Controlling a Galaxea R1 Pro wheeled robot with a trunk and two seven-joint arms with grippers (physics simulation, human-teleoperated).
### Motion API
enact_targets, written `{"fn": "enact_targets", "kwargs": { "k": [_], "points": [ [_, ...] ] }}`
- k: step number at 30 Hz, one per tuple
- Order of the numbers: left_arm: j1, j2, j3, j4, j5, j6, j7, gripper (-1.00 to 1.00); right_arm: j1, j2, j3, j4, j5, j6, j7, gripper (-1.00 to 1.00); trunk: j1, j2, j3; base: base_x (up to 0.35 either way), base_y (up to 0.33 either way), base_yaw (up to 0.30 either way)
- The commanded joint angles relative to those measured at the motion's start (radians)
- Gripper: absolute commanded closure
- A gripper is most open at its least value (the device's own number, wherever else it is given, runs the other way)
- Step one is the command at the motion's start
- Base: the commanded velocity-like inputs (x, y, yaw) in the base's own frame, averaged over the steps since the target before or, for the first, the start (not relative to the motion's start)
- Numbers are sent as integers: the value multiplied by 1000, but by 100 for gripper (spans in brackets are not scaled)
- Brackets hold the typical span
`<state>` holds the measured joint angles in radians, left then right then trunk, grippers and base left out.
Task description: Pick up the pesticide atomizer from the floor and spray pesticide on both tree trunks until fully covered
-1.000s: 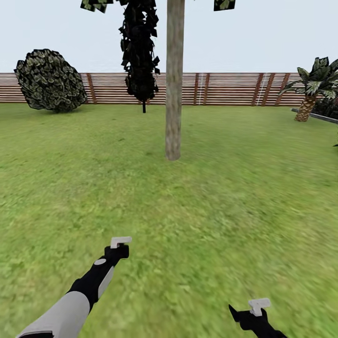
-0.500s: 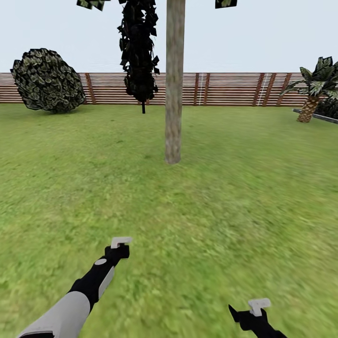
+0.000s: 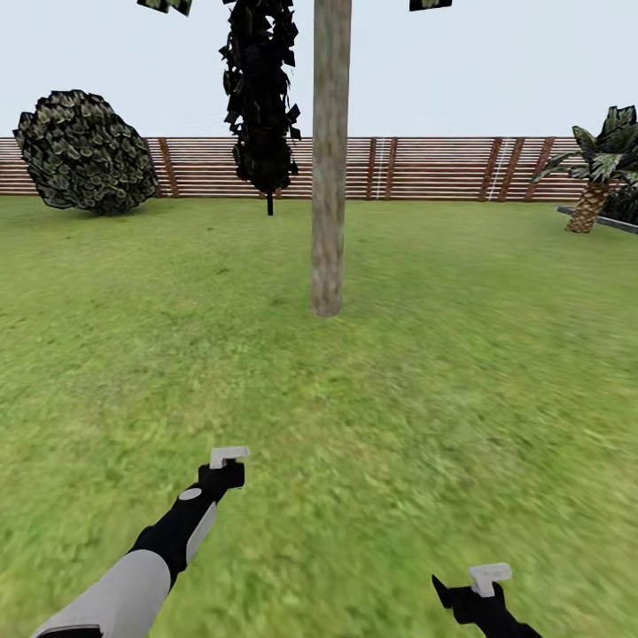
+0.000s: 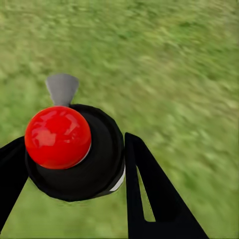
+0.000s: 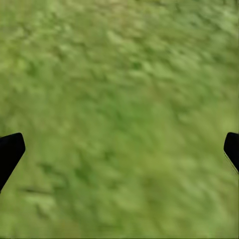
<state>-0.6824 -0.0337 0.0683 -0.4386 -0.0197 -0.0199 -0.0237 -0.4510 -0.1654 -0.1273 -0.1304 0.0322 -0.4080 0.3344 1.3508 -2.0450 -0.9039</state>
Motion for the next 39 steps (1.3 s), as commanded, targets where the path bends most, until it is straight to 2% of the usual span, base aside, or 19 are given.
{"fn": "enact_targets", "kwargs": {
  "k": [1,39],
  "points": [
    [0,0,0,0,0,0,1,100,0,0,0,0,0,0,0,-100,0,0,0,338,0,0],
    [0,0,0,0,0,2,1,100,0,1,0,0,0,0,0,-100,0,0,0,338,0,0]
  ]
}}
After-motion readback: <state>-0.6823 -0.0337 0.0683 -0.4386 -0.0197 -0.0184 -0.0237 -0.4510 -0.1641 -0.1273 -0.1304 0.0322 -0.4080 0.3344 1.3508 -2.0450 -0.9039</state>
